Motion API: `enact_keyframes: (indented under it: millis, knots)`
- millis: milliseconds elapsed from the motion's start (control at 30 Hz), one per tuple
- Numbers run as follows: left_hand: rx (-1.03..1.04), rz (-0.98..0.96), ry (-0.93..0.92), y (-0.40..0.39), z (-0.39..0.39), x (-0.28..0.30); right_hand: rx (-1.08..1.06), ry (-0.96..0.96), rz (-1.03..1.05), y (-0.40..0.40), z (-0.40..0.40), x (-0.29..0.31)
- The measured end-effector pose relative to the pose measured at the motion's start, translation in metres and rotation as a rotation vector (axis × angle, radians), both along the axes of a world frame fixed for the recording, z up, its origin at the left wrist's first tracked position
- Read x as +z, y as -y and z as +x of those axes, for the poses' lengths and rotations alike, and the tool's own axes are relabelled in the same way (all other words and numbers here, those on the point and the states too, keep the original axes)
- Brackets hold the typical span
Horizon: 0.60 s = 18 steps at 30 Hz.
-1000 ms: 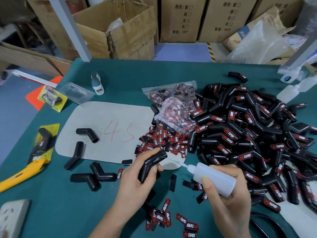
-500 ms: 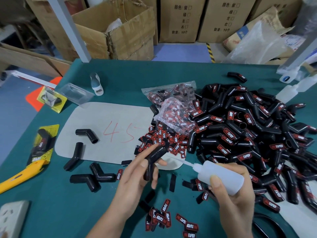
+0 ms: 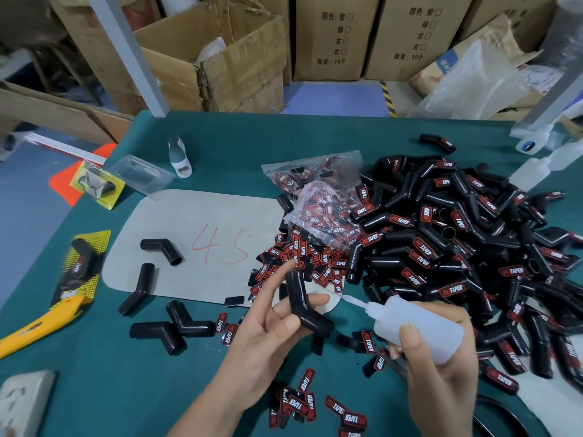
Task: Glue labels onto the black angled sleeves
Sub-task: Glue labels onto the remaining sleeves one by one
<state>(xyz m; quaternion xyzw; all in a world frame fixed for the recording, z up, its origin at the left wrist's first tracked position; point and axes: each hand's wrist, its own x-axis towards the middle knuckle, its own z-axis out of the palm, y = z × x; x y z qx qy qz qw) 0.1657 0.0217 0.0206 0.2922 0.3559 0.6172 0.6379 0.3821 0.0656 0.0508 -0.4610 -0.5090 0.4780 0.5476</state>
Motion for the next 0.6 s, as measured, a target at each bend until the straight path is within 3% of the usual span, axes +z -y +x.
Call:
enact_keyframes:
  millis: [133, 267, 600]
  knots:
    - [0.08, 0.055, -0.152, -0.002, 0.004, 0.001, -0.002, 0.093, 0.125, 0.004, -0.007, 0.009]
    - [0.119, 0.113, -0.187, -0.002, 0.003, -0.001, 0.015, 0.106, 0.19, 0.006, -0.013, 0.014]
    - [0.138, 0.152, -0.213, -0.002, 0.006, -0.001, -0.006, 0.141, 0.135, 0.006, -0.013, 0.01]
